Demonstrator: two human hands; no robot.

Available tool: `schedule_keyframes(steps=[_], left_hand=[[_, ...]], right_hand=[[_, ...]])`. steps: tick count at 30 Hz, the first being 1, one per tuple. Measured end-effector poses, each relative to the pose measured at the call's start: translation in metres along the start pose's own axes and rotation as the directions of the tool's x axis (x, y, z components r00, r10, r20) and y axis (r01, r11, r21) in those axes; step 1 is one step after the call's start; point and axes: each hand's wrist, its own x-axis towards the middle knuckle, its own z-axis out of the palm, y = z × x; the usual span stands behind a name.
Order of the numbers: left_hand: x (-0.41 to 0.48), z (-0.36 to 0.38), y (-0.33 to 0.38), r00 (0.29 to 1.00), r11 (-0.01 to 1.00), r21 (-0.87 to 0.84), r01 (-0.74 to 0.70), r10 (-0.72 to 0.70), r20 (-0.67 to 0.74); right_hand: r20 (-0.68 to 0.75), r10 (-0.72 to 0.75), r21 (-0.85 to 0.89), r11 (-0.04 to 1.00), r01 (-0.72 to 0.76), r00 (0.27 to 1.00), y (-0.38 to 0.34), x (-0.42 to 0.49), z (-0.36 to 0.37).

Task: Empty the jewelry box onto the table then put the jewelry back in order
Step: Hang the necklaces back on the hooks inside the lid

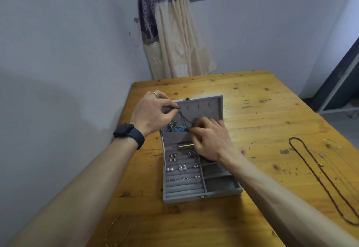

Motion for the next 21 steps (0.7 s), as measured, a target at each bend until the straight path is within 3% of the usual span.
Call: schedule_keyframes(steps=[6, 10, 14, 21], left_hand=[[-0.002, 0.001, 0.005, 1.0, 0.999, 0.046, 0.0, 0.001, -0.017], [-0.007, 0.004, 0.007, 0.999, 0.993, 0.118, -0.01, 0.016, -0.051], [-0.008, 0.008, 0.006, 0.997, 0.987, 0.162, -0.017, 0.029, -0.07], [-0.004, 0.005, 0.007, 0.997, 0.993, 0.113, 0.044, -0.05, 0.052]], right_hand=[[0.004, 0.175, 0.132, 0.976, -0.174, 0.985, -0.006, 0.009, -0.003], [0.021, 0.137, 0.042, 0.99, -0.138, 0.99, -0.011, 0.006, -0.008], [0.137, 0.098, -0.055, 0.994, -0.091, 0.986, -0.013, 0.0, -0.006], [-0.107, 0.098, -0.019, 0.995, -0.101, 0.989, -0.006, 0.0, 0.002]])
